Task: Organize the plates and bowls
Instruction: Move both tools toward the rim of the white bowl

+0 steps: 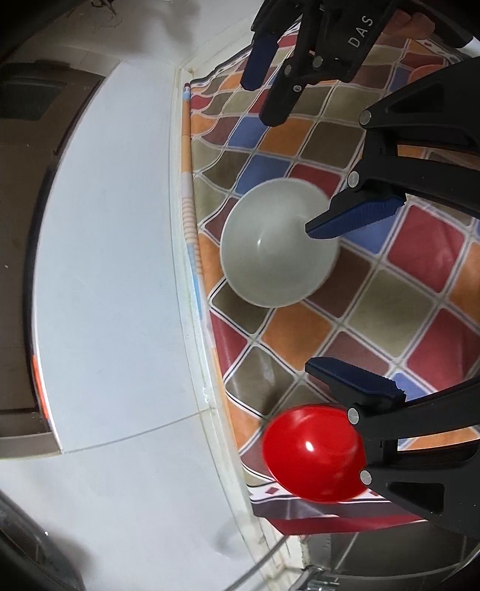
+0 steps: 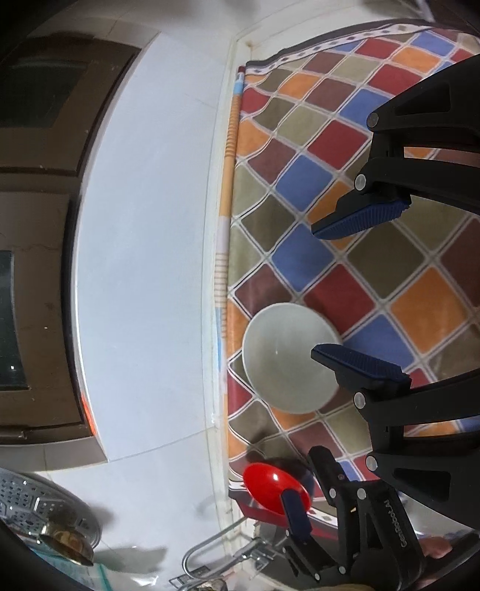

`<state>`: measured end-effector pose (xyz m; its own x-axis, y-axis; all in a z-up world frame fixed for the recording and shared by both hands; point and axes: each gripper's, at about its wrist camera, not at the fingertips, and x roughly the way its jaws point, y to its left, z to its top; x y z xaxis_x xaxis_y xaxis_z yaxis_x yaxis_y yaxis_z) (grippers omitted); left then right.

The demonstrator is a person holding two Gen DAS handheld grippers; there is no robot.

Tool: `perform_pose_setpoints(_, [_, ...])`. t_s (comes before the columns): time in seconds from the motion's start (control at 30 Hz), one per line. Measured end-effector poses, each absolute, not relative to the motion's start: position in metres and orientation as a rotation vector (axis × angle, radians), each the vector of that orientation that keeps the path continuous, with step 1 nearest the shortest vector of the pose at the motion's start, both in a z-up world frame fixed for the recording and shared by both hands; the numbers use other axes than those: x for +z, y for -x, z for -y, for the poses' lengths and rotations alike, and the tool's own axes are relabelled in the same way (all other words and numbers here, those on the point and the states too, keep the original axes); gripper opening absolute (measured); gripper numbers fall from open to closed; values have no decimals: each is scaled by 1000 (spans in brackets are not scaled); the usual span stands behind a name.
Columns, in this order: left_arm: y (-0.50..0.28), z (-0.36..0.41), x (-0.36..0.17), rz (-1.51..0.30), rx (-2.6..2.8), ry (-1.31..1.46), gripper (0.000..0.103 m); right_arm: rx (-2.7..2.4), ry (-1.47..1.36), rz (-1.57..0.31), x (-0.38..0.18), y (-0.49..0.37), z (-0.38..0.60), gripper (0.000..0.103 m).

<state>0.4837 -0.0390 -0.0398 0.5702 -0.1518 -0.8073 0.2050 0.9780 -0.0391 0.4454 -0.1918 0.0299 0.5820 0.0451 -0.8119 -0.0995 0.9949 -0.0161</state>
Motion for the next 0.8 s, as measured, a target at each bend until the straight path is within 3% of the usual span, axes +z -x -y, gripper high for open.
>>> perform_pose_setpoints(0.53, [-550, 42, -94, -1062, -223, -57, 62, 131, 15, -1115, -37, -515, 188, 59])
perform_pose_setpoints(0.8, [-569, 44, -112, -1123, -242, -37, 46, 153, -7, -1181, -62, -533, 187, 46])
